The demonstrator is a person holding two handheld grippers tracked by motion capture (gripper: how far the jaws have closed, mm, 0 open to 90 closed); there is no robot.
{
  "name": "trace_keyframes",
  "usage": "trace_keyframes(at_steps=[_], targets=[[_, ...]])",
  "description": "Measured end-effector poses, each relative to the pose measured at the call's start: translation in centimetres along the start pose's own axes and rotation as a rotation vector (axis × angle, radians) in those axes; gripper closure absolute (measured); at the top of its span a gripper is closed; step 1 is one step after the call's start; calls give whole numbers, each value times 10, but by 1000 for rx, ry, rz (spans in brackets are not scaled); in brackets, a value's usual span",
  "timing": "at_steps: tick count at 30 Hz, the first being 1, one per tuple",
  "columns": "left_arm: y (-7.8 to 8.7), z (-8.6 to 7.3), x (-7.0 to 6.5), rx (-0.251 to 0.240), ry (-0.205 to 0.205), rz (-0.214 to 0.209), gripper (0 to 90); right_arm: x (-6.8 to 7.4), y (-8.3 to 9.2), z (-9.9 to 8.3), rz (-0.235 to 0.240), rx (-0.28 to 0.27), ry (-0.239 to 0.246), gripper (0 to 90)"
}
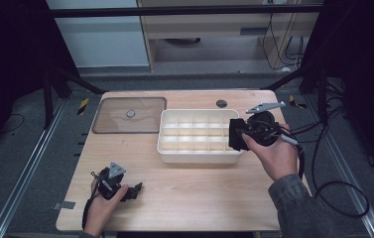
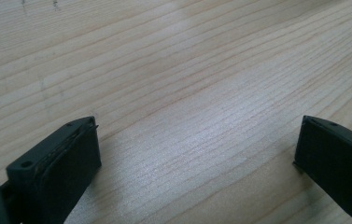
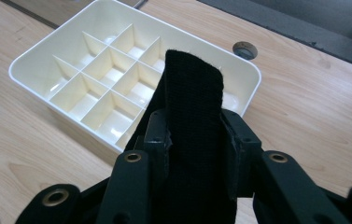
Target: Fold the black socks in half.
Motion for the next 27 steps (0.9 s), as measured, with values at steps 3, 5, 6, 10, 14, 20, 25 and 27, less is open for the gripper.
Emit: trace_keyframes(at_steps=[3, 5, 6, 10, 14, 20, 25, 27], targets=[[0, 0, 0, 0, -1, 0, 0, -2, 1, 6, -1, 15, 9, 668], [0, 0, 0, 0, -1, 0, 0, -3, 1, 8, -4, 20, 12, 667], [0, 0, 0, -1, 0, 0, 0, -4, 2, 10, -4, 23, 13, 667], [0, 0, 0, -4, 4, 0, 0, -7, 2, 13, -10, 32, 18, 667], [0, 0, 0, -5, 5, 0, 0, -9, 1, 14, -9, 45, 20, 667], [0, 0, 0, -5, 5, 1, 0, -12, -1, 15, -7, 61, 21, 666], [0, 0, -1, -6, 5, 1, 0, -13, -1, 15, -1, 65, 19, 666], [0, 0, -1, -6, 5, 2, 0, -14, -1, 15, 0, 66, 18, 665]])
Point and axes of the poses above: each handheld gripper's, and its own axes: y roughly backward along the jaws, z roughly out of its top, x roughly to its left, the point moved 2 cm from there along -y, roughly forward along the jaws, and after that the axes turned 6 degrees about z, right-handed, at the moved point
